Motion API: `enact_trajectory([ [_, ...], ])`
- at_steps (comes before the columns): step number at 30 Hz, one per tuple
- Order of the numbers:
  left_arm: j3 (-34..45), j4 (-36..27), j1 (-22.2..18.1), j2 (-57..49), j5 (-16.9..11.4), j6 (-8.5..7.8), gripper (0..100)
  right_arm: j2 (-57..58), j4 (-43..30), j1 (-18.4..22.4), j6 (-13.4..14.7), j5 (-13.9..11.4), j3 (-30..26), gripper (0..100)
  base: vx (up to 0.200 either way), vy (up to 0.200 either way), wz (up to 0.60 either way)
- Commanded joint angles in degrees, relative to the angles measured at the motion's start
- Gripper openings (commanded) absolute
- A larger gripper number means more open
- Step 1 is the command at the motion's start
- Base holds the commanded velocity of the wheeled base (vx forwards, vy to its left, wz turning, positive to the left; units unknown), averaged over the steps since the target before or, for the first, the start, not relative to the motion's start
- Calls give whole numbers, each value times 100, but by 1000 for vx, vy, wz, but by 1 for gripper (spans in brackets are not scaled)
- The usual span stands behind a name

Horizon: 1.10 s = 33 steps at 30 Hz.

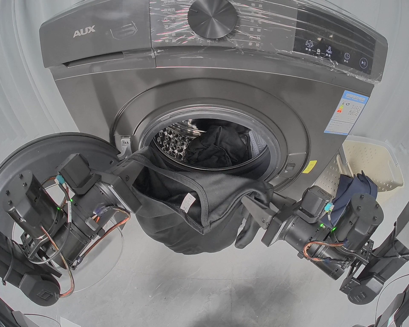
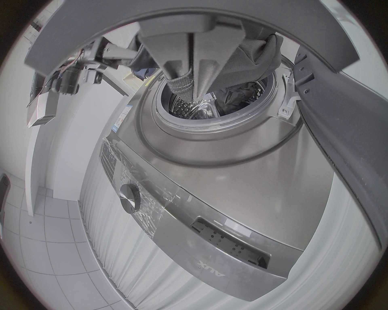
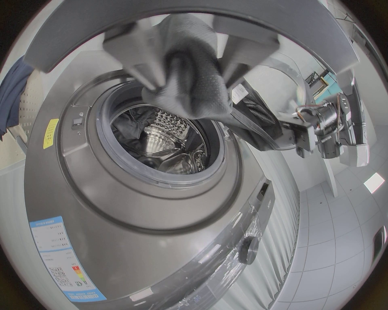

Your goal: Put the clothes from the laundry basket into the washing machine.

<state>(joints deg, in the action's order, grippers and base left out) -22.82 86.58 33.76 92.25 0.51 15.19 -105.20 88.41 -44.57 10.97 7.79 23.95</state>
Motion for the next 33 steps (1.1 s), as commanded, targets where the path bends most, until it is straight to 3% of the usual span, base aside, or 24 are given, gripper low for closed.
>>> enact_trajectory([
  [1, -47, -1, -1, -66, 2, 2, 0, -360, -8, 256, -7, 3, -84, 100, 0, 0, 0],
  [3, -82, -1, -1, -58, 10, 2, 0, -589, 10, 431, -25, -23, -154, 100, 0, 0, 0],
  [8, -144, -9, -1, -66, 10, 2, 0, -958, 10, 607, -183, -419, -690, 100, 0, 0, 0],
  [16, -144, -18, -1, -58, 10, 10, 0, -1187, 10, 493, -201, -427, -726, 100, 0, 0, 0],
  [30, -196, -18, -1, 48, 63, 2, 0, -1248, 19, -509, -174, -410, -638, 100, 0, 0, 0],
  [33, -267, -27, -1, 83, 89, 2, 0, -1336, 19, -781, -166, -392, -356, 100, 0, 0, 0],
])
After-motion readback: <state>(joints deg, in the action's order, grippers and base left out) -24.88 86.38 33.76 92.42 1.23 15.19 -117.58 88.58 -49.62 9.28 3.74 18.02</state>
